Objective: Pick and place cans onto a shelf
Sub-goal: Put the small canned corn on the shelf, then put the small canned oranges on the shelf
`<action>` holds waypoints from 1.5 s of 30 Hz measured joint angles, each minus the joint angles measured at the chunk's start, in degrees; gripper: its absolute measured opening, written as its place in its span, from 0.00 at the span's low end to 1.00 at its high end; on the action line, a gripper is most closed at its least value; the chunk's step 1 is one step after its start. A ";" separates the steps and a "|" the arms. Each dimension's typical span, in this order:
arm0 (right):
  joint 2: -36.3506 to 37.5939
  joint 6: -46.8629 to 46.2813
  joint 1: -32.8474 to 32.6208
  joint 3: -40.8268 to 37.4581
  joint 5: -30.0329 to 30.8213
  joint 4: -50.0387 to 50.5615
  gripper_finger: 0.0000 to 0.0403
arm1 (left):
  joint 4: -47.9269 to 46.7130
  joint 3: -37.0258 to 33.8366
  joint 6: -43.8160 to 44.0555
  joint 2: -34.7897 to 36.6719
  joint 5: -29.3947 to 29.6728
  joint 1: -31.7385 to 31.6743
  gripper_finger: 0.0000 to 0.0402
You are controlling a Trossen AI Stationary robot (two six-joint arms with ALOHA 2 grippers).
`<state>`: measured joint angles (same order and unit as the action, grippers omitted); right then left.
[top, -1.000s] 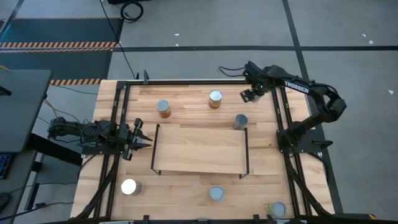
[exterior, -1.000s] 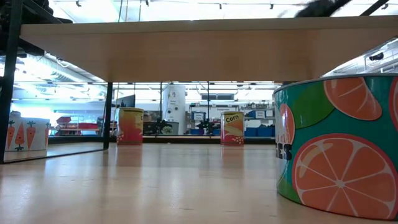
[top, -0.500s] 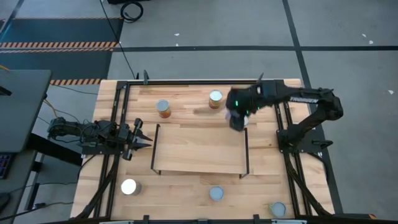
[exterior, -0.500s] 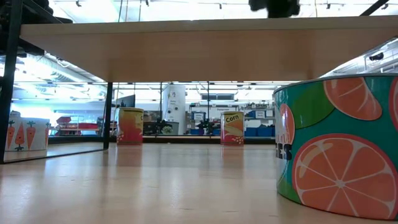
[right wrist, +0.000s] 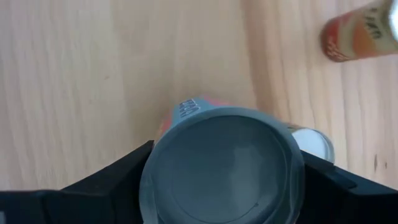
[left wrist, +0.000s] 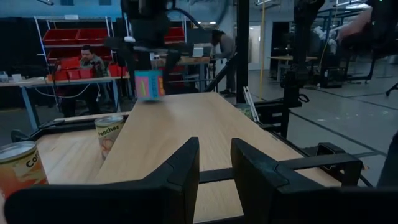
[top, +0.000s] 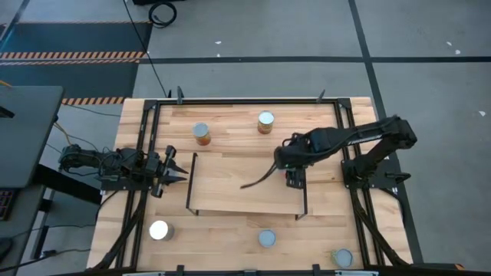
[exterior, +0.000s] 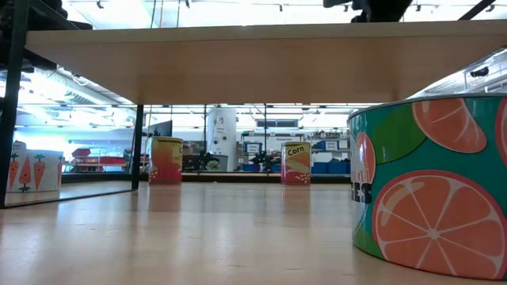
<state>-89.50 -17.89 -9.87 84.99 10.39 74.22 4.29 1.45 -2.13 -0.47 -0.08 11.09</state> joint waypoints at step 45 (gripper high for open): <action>-16.05 27.17 -29.65 11.56 -5.24 -25.67 0.91 | 0.17 0.00 0.01 0.00 -0.02 0.00 0.25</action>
<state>-105.55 9.29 -39.51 96.55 5.15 48.55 4.45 1.45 -2.12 -0.47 -0.09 11.09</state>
